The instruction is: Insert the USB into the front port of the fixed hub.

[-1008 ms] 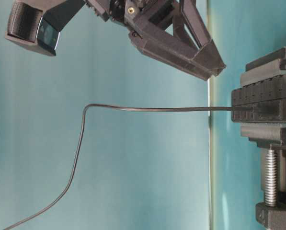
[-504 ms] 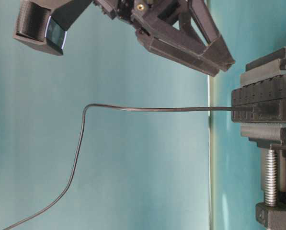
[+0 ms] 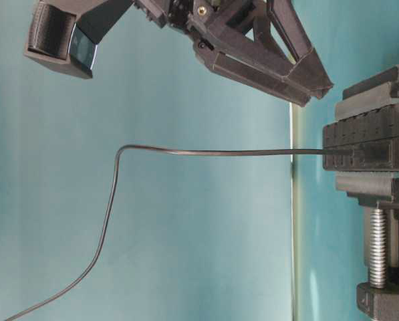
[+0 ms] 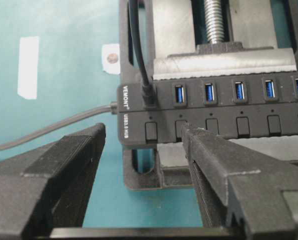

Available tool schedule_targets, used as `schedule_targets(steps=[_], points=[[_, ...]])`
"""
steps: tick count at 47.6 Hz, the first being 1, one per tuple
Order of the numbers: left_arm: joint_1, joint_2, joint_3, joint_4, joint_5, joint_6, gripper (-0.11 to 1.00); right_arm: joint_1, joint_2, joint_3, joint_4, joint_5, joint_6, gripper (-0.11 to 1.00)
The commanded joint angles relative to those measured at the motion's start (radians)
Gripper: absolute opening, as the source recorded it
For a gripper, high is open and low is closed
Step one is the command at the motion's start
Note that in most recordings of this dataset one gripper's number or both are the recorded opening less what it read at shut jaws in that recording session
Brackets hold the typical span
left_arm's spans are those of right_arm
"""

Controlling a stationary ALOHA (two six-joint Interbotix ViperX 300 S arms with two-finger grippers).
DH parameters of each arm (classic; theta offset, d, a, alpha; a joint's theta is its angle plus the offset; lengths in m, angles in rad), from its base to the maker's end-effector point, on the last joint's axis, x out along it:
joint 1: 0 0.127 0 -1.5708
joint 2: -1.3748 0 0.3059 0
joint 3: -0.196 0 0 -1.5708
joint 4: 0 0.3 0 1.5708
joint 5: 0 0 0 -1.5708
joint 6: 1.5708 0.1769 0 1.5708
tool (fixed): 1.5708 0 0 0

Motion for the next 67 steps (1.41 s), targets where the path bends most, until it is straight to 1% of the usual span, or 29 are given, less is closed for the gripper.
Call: schedule_targets(steps=[1,16,32,50,67], points=[[-0.002,0.002,-0.009,0.002,-0.005,-0.003,0.0,-0.006,-0.012,-0.009,0.0,-0.006,0.009,0.71],[-0.002,-0.003,-0.002,0.002,-0.005,-0.003,0.0,-0.008,-0.012,-0.009,0.0,-0.011,0.008,0.7],[0.0,-0.063,0.011,0.002,-0.003,0.0,0.0,-0.011,-0.012,-0.008,-0.003,-0.015,0.006,0.7],[-0.002,-0.055,0.011,0.002,-0.005,0.0,0.0,-0.012,-0.012,-0.006,-0.002,-0.015,0.005,0.7],[0.0,-0.058,0.011,0.002,0.021,0.0,0.0,-0.014,-0.012,-0.006,-0.003,-0.015,0.005,0.7]])
